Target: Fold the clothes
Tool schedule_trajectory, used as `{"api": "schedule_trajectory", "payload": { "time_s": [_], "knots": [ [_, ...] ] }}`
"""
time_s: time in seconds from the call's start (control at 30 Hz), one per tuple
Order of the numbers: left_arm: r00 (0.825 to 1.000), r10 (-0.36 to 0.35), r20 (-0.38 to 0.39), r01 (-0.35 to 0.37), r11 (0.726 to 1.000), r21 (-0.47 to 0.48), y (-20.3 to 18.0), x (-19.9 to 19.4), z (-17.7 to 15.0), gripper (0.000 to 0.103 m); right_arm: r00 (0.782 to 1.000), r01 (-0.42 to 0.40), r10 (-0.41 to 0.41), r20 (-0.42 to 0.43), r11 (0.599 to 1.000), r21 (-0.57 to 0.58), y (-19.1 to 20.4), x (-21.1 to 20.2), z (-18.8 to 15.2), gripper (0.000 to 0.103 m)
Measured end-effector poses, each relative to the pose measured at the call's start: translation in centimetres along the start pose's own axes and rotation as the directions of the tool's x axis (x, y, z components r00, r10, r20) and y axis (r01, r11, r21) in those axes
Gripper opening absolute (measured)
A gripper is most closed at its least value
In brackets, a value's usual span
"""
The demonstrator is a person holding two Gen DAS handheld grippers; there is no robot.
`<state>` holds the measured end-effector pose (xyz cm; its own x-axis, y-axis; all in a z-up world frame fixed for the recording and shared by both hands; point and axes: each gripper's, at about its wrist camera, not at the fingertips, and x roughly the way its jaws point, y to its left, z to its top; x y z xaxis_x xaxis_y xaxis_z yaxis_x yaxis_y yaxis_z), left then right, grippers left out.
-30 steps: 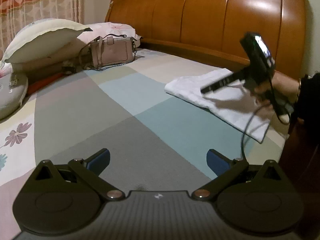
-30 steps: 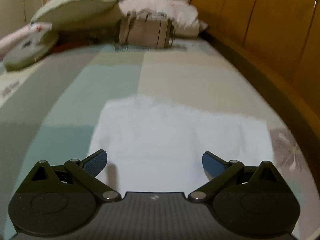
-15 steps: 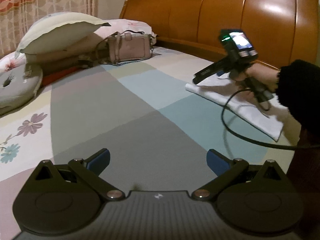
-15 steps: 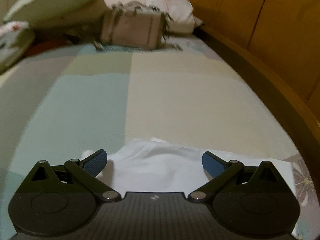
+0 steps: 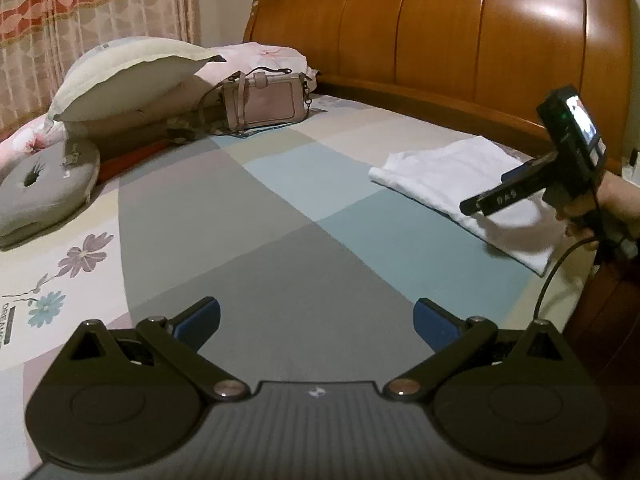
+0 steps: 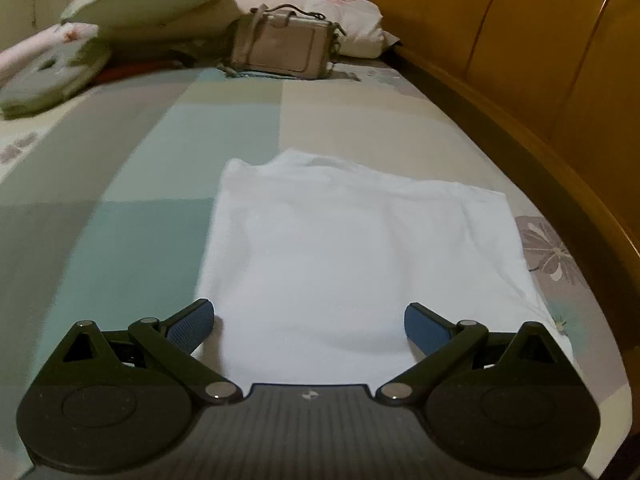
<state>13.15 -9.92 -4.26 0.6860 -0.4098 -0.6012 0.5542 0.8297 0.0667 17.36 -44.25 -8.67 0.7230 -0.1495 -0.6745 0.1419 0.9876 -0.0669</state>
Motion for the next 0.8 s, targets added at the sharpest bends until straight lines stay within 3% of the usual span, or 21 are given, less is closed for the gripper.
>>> {"api": "schedule_trajectory", "payload": {
  "time_s": [0.1, 0.3, 0.43, 0.53, 0.67, 0.8],
  "knots": [
    [1.0, -0.006, -0.006, 0.006, 1.0, -0.018, -0.3, -0.6, 0.1, 0.102, 0.999, 0.026, -0.026, 0.038, 1.0, 0.008, 0.0, -0.5, 0.4, 0.103],
    [1.0, 0.011, -0.017, -0.011, 1.0, 0.004, -1.1, -1.6, 0.1, 0.102, 0.998, 0.048, -0.048, -0.026, 0.999, -0.015, 1.0, 0.5, -1.5, 0.103],
    [1.0, 0.021, -0.007, -0.021, 1.0, 0.022, -1.6, -1.7, 0.2, 0.102, 0.998, -0.062, 0.062, -0.006, 0.997, 0.039, 0.3, -3.2, -3.2, 0.103],
    [1.0, 0.016, 0.018, -0.017, 0.999, 0.034, -2.4, -1.8, 0.2, 0.102, 0.996, -0.092, 0.091, 0.022, 0.995, 0.041, -0.1, -5.1, -4.6, 0.103],
    [0.999, 0.017, 0.036, -0.02, 0.997, 0.073, -3.7, -2.4, 0.2, 0.102, 0.979, -0.205, 0.206, 0.009, 0.971, 0.121, -0.6, -6.1, -6.5, 0.103],
    [1.0, 0.004, 0.008, -0.005, 0.993, 0.119, -4.6, -2.8, 0.1, 0.102, 0.978, -0.209, 0.211, -0.005, 0.97, 0.123, 0.0, -6.9, -7.7, 0.103]
  ]
}}
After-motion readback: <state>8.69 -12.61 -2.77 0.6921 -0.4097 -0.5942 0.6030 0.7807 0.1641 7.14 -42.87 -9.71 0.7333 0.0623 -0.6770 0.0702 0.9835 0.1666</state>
